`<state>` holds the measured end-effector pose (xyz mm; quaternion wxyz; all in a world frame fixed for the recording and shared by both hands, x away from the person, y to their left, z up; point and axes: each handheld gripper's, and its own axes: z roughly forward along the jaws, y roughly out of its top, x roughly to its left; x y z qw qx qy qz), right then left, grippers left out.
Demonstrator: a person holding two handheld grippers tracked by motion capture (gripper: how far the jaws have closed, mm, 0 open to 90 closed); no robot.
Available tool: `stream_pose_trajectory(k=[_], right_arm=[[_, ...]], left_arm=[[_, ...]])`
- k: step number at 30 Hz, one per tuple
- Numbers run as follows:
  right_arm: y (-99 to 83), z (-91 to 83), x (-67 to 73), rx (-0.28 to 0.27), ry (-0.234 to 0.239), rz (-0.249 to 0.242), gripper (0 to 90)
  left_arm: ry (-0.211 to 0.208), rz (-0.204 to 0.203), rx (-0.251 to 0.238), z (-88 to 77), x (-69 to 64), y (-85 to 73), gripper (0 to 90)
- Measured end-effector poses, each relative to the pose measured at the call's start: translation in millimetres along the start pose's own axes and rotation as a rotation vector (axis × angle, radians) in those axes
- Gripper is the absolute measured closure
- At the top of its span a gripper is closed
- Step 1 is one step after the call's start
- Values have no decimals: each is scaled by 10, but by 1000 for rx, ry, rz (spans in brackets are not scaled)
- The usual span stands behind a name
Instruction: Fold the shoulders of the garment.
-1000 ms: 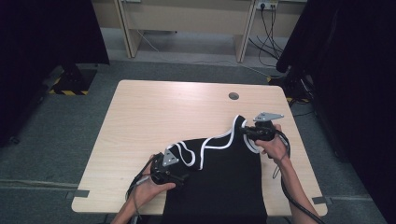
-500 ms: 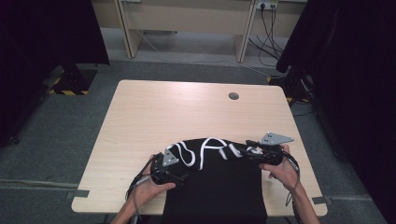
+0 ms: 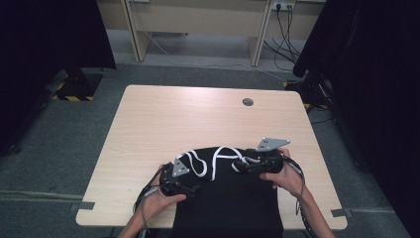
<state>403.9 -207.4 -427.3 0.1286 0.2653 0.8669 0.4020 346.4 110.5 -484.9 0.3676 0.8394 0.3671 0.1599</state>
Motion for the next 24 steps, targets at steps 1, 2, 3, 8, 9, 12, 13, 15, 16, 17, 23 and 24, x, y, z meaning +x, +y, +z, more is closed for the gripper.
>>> stream_pose_trajectory(k=[1,2,3,8,9,12,13,15,16,17,23,24], right_arm=[[12,22,6,27,10,-30,544],[12,22,6,27,10,-30,544],[10,60,16,88,25,-99,691],[-83,-18,35,114,22,-133,787],[-175,-112,58,121,17,-134,787],[-362,-241,103,95,15,-91,705],[-362,-241,103,95,15,-91,705],[-520,-317,162,98,25,-62,600],[-520,-317,162,98,25,-62,600],[-546,-340,171,86,23,-49,564],[-423,-473,97,-65,-41,46,467],[-388,-432,78,-69,-61,54,464]], left_arm=[[0,0,0,0,0,0,29],[0,0,0,0,0,0,29],[0,0,0,0,0,0,29],[0,2,0,-7,-8,-7,29],[0,3,0,-10,-10,-8,30],[-1,4,1,-14,-14,-12,29],[-1,4,1,-14,-14,-12,29],[-1,4,1,-15,-14,-12,29],[-1,4,1,-15,-15,-12,29],[-1,4,1,-15,-15,-13,29],[-2,4,1,-15,-15,-13,29],[-2,4,1,-15,-15,-13,29]])
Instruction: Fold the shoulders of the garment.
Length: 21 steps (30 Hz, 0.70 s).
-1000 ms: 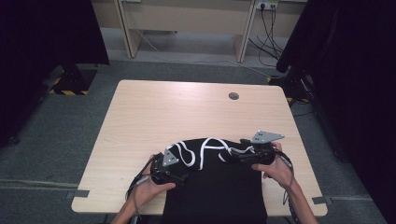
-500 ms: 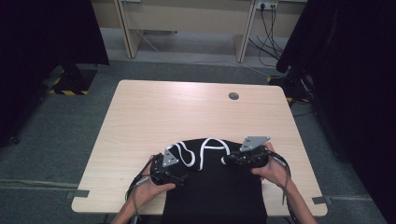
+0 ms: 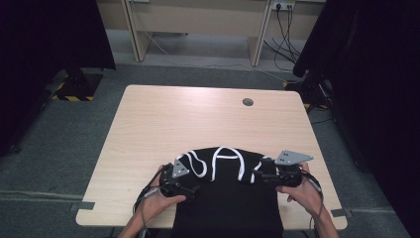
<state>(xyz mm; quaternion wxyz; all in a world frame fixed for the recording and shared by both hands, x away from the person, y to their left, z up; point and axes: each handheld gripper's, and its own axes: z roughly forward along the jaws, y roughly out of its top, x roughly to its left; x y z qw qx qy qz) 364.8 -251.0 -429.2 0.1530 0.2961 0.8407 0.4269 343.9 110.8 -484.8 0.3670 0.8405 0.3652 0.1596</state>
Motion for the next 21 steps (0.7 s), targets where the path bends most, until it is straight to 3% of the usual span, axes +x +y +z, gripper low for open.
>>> stream_pose_trajectory(k=[3,6,7,8,10,13,15,18,19,21], right_arm=[[-24,98,2,45,-18,-16,458],[-167,278,-17,128,-40,-22,480],[-167,278,-17,128,-40,-22,480],[-239,318,-42,165,-68,-39,498],[-270,311,-90,153,-70,-7,500],[-283,301,-136,164,-107,-13,480],[-277,281,-153,165,-118,0,415],[-262,245,-151,124,-102,23,404],[-246,200,-154,81,-86,52,392],[-250,168,-152,68,-92,75,377]], left_arm=[[0,-1,0,-1,-1,-1,29],[-1,-2,-1,-3,-3,-4,30],[-1,-2,-1,-3,-3,-4,29],[-1,-2,-1,-3,-4,-4,30],[-1,-2,-1,-3,-3,-4,29],[-1,-2,0,-3,-3,-4,30],[-1,-2,0,-3,-3,-4,29],[-1,-2,0,-3,-3,-4,29],[-1,-2,0,-3,-3,-4,29],[-1,-2,-1,-3,-3,-4,29]])
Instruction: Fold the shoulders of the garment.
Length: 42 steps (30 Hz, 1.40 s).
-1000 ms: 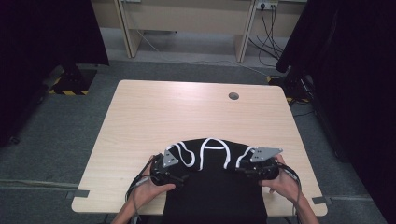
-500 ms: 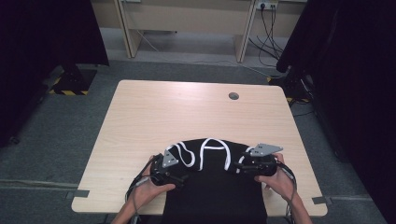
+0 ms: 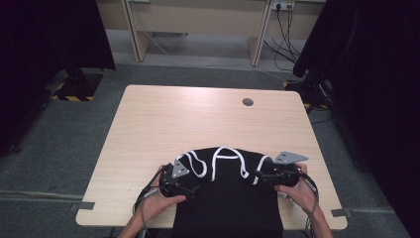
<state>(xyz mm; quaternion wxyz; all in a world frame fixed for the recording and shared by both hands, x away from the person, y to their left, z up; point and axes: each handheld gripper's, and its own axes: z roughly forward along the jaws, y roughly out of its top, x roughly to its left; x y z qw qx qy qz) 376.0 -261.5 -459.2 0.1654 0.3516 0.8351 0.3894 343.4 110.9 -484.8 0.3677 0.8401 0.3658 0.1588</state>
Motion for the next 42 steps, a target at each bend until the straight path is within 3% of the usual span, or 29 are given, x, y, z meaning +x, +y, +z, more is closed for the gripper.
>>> stream_pose_trajectory(k=[9,13,16,21,24,32,42], right_arm=[[-130,-22,88,34,7,19,356],[-170,-124,128,57,-23,19,343],[-246,-195,151,86,-46,26,331],[-396,-264,226,102,-35,29,321],[-412,-268,238,94,-42,38,320],[-360,-213,151,100,-46,45,321],[-266,-92,-2,93,-70,59,321]], left_arm=[[-5,0,0,-1,3,0,28],[-12,2,-6,-13,6,-5,30],[-11,1,-23,-62,2,-41,29],[-22,6,-40,-198,-73,-140,36],[-30,20,-7,-216,-117,-199,45],[-20,-2,4,-161,-43,-152,39],[9,-27,4,-44,187,-45,35]])
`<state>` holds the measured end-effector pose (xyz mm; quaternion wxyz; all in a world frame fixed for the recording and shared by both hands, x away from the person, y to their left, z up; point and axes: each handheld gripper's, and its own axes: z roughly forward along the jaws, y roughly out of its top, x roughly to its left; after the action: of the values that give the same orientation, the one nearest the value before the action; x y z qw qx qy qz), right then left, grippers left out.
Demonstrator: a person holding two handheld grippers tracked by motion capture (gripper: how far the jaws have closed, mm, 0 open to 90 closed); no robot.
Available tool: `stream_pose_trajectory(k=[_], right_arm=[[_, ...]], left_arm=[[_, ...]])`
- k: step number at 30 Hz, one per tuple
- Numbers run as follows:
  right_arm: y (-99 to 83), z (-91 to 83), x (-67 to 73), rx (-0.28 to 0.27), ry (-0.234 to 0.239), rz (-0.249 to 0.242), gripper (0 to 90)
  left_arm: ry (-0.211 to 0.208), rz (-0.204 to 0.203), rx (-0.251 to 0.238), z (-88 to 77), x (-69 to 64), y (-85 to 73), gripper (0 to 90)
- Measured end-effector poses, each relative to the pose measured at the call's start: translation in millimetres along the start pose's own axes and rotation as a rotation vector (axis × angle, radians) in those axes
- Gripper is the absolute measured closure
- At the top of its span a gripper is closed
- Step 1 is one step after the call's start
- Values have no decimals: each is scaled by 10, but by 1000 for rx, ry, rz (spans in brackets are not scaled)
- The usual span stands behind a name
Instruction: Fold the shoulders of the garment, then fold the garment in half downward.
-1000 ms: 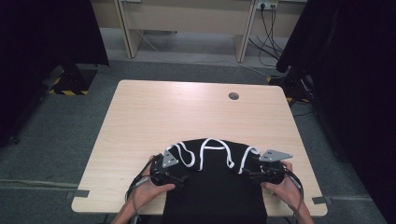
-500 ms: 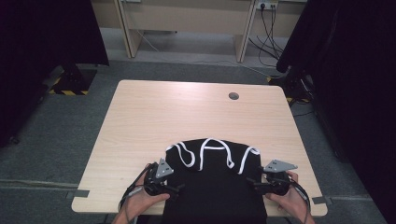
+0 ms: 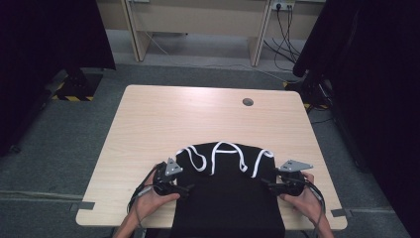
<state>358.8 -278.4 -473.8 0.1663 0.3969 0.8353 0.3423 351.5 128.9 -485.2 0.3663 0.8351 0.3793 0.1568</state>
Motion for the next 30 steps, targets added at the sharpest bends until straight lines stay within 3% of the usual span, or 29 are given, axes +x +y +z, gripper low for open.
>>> stream_pose_trajectory(k=[10,24,26,30], right_arm=[[67,86,-105,-14,-23,26,318],[72,107,-110,-23,-17,21,284],[84,99,-127,-19,10,35,280],[134,54,-199,-61,45,80,252]], left_arm=[[29,-26,3,84,102,79,21],[35,-39,10,99,91,90,0],[20,-33,8,97,87,91,0],[-35,-83,-27,91,130,123,29]])
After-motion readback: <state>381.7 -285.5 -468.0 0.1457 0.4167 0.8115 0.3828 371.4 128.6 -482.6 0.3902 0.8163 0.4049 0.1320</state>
